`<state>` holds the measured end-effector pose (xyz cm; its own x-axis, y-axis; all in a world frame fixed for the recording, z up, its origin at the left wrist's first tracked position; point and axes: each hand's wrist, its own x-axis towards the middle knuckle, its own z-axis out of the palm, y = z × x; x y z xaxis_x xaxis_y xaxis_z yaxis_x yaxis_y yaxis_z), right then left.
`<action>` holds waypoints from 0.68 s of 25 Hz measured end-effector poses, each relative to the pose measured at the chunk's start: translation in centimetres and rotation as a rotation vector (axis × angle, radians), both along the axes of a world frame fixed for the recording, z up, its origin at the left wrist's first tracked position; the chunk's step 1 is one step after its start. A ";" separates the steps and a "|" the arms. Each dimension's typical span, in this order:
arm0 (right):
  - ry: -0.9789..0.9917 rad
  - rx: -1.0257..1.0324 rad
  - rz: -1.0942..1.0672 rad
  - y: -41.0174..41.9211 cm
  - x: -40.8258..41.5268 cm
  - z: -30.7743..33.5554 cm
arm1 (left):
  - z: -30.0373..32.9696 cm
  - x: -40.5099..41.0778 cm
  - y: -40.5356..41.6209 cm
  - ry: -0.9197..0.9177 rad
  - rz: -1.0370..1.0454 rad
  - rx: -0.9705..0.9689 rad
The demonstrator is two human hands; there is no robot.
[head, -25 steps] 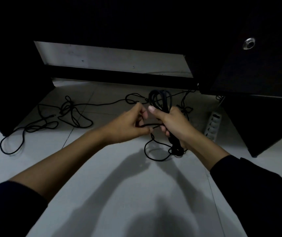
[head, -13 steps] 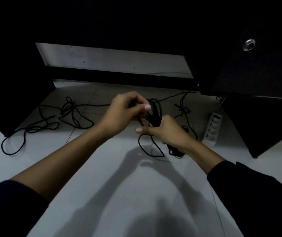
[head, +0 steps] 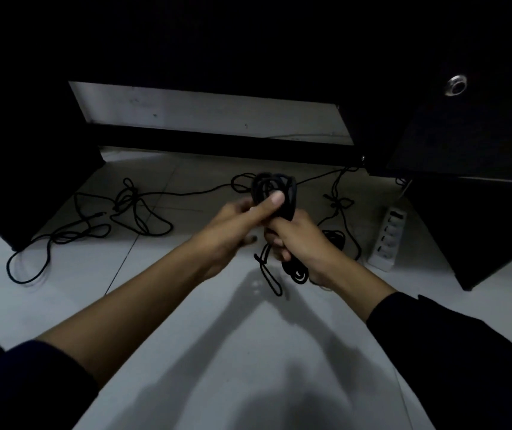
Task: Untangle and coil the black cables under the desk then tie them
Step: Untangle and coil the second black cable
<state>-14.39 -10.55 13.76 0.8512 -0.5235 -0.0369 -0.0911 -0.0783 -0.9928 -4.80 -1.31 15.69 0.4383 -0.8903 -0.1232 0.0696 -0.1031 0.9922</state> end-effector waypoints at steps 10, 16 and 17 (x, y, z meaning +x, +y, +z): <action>0.044 -0.094 0.028 0.1 0.3 1.0 | 0.3 -0.3 -0.2 0.144 -0.035 -0.015; 0.035 -0.073 0.010 0.5 0.3 1.1 | 0.7 -0.3 -0.2 0.146 -0.090 -0.060; 0.040 -0.068 -0.003 0.6 0.4 1.0 | 0.5 -0.3 -0.3 0.168 -0.079 -0.084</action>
